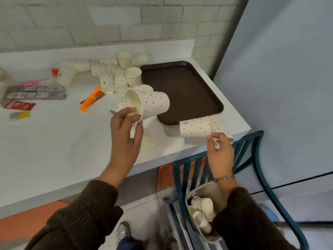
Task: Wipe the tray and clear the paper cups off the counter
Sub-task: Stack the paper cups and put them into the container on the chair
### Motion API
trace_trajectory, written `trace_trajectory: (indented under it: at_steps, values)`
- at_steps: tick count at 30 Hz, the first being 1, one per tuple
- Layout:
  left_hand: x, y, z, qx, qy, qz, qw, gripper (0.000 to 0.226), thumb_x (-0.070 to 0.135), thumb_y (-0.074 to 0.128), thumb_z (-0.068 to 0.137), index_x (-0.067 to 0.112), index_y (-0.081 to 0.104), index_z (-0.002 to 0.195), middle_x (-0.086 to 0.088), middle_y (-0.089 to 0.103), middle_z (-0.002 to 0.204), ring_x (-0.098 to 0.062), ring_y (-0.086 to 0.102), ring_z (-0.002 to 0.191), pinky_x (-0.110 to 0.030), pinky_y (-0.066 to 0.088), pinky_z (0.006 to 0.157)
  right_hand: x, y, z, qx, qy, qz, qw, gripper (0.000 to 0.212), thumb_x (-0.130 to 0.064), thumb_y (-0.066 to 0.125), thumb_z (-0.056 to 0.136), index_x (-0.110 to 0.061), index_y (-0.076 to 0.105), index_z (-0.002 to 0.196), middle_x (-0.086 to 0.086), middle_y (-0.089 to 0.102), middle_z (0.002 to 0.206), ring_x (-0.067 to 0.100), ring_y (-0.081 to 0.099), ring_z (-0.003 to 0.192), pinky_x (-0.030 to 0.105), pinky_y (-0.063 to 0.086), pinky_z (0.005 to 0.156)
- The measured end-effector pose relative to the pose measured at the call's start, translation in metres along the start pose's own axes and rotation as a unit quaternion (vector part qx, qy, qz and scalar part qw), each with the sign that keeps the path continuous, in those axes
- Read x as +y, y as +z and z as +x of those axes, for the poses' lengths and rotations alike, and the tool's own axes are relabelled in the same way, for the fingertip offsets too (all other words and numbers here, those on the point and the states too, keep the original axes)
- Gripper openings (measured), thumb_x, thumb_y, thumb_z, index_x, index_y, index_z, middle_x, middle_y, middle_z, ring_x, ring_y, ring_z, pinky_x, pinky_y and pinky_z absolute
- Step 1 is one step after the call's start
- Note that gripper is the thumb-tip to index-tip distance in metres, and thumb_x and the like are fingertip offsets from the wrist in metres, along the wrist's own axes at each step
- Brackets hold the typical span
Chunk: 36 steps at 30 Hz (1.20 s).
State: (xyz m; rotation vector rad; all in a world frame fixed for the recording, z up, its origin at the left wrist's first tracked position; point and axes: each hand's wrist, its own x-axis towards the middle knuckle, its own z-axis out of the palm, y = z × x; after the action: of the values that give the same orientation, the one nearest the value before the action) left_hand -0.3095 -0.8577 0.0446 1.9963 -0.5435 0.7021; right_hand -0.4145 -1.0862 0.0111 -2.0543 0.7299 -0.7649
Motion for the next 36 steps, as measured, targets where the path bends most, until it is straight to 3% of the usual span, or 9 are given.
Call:
trace_trajectory:
  at_steps: [3,8,12,17,20,24,30,33,36]
  values:
    - [0.04,0.005,-0.027,-0.117,0.084,-0.057,0.988,0.016,0.023,0.052,0.09,0.025,0.05,0.106,0.004,0.042,0.121,0.004,0.031,0.119,-0.012,0.03,0.099,0.033,-0.047,-0.015,-0.062,0.003,-0.112,0.992,0.01,-0.028,0.053,0.091,-0.026,0.061,0.098,-0.009,0.062,0.086,0.001,0.055,0.068,0.021,0.042,0.06]
    - [0.072,0.041,-0.091,-0.348,0.177,-0.063,0.919,0.016,0.021,0.057,0.087,0.019,0.065,0.102,-0.006,0.058,0.114,-0.022,0.047,0.109,-0.027,0.037,0.092,0.09,-0.097,-0.062,-0.219,0.01,-0.314,0.924,0.021,-0.03,0.047,0.094,-0.019,0.061,0.104,0.007,0.064,0.103,0.024,0.062,0.09,0.033,0.052,0.078]
    - [0.076,0.073,-0.142,-0.471,0.177,-0.041,0.863,0.016,0.017,0.063,0.084,0.017,0.071,0.099,-0.007,0.06,0.114,-0.022,0.046,0.113,-0.033,0.045,0.092,0.126,-0.108,-0.094,-0.299,0.042,-0.382,0.873,0.023,-0.029,0.037,0.097,-0.017,0.056,0.106,0.008,0.061,0.108,0.027,0.059,0.096,0.036,0.051,0.082]
    - [0.07,0.114,-0.189,-0.588,0.181,0.028,0.788,0.026,0.02,0.05,0.091,0.018,0.066,0.112,0.0,0.049,0.124,-0.018,0.036,0.122,-0.027,0.033,0.101,0.163,-0.102,-0.118,-0.363,0.034,-0.444,0.819,0.031,-0.028,0.034,0.097,-0.02,0.052,0.122,0.007,0.057,0.123,0.025,0.057,0.11,0.034,0.049,0.093]
    - [0.066,0.131,-0.205,-0.637,0.221,0.059,0.736,0.027,0.014,0.049,0.09,0.013,0.065,0.112,-0.004,0.048,0.128,-0.022,0.034,0.126,-0.029,0.028,0.106,0.182,-0.104,-0.123,-0.44,0.053,-0.405,0.8,0.037,-0.028,0.038,0.097,-0.021,0.048,0.133,0.007,0.042,0.143,0.025,0.043,0.128,0.031,0.035,0.107]
    - [0.058,0.144,-0.218,-0.697,0.271,0.115,0.654,0.041,0.004,0.047,0.09,0.017,0.054,0.129,-0.001,0.03,0.151,-0.025,0.009,0.144,-0.041,-0.002,0.118,0.192,-0.108,-0.119,-0.456,0.066,-0.368,0.808,0.037,-0.015,0.044,0.093,-0.018,0.055,0.128,0.008,0.042,0.143,0.026,0.04,0.131,0.031,0.034,0.107]
    - [0.059,0.136,-0.212,-0.649,0.185,0.088,0.733,0.039,0.012,0.046,0.092,0.025,0.055,0.129,0.006,0.029,0.152,-0.019,0.004,0.146,-0.044,-0.016,0.113,0.192,-0.112,-0.115,-0.424,0.051,-0.371,0.825,0.04,-0.022,0.049,0.088,-0.022,0.053,0.128,0.002,0.043,0.143,0.022,0.039,0.13,0.029,0.034,0.106]
    - [0.057,0.114,-0.191,-0.585,0.09,0.055,0.804,0.034,0.019,0.048,0.094,0.03,0.057,0.125,0.008,0.045,0.141,-0.013,0.026,0.139,-0.037,0.003,0.118,0.176,-0.107,-0.107,-0.388,0.061,-0.331,0.858,0.032,-0.026,0.053,0.088,-0.022,0.06,0.118,0.002,0.061,0.124,0.022,0.055,0.113,0.026,0.041,0.092]
    - [0.052,0.084,-0.169,-0.481,-0.013,-0.005,0.877,0.027,0.016,0.052,0.092,0.028,0.066,0.112,0.01,0.059,0.122,-0.008,0.045,0.119,-0.024,0.03,0.104,0.146,-0.097,-0.095,-0.361,0.05,-0.28,0.888,0.023,-0.029,0.053,0.089,-0.024,0.063,0.109,-0.001,0.067,0.108,0.019,0.061,0.101,0.021,0.042,0.081]
